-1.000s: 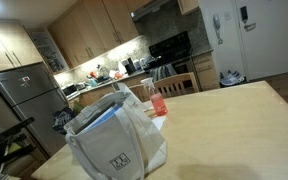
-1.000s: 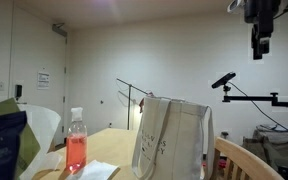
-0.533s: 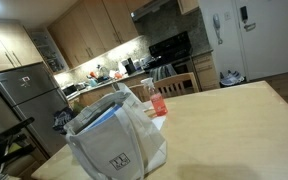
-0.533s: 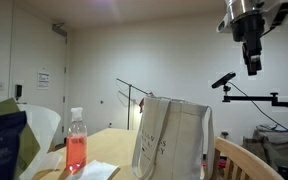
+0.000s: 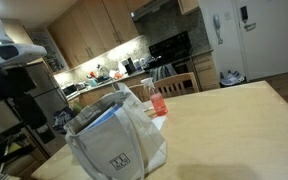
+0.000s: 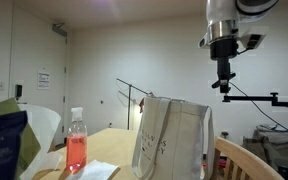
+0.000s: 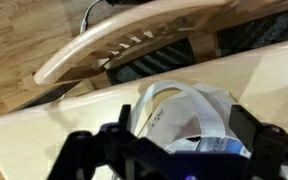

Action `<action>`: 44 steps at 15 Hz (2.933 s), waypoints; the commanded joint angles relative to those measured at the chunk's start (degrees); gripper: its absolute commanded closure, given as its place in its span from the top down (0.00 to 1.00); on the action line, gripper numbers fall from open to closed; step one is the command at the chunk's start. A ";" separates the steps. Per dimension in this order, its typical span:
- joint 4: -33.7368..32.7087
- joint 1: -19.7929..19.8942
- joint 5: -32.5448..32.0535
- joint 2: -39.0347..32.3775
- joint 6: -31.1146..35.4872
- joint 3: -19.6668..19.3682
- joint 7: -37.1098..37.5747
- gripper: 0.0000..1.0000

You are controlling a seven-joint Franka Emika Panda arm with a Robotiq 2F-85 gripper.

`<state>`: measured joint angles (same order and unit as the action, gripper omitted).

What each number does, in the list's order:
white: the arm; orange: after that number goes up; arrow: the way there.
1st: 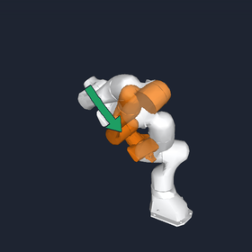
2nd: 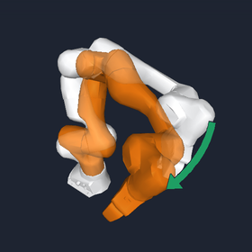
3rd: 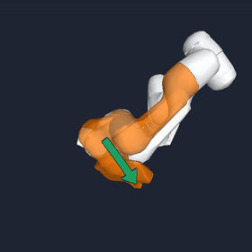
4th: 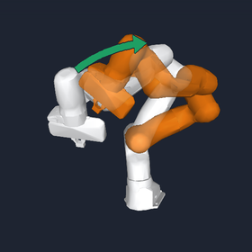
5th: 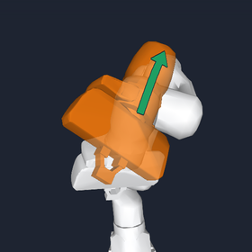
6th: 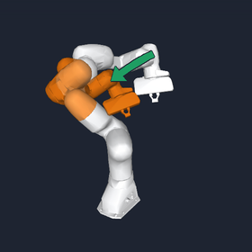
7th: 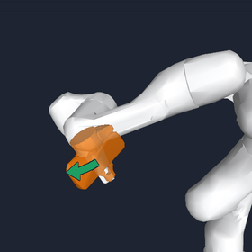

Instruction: Move the bag backwards

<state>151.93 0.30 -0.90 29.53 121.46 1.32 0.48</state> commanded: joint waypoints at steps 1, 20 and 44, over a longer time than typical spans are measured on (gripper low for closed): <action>-0.08 -0.24 -0.11 -0.28 -0.12 -0.22 0.10 1.00; 5.61 1.57 -18.21 -7.84 18.13 10.35 18.03 1.00; 3.80 2.68 -31.81 -12.51 23.48 14.17 26.00 1.00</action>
<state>156.65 1.00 -28.18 18.73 142.51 14.16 22.18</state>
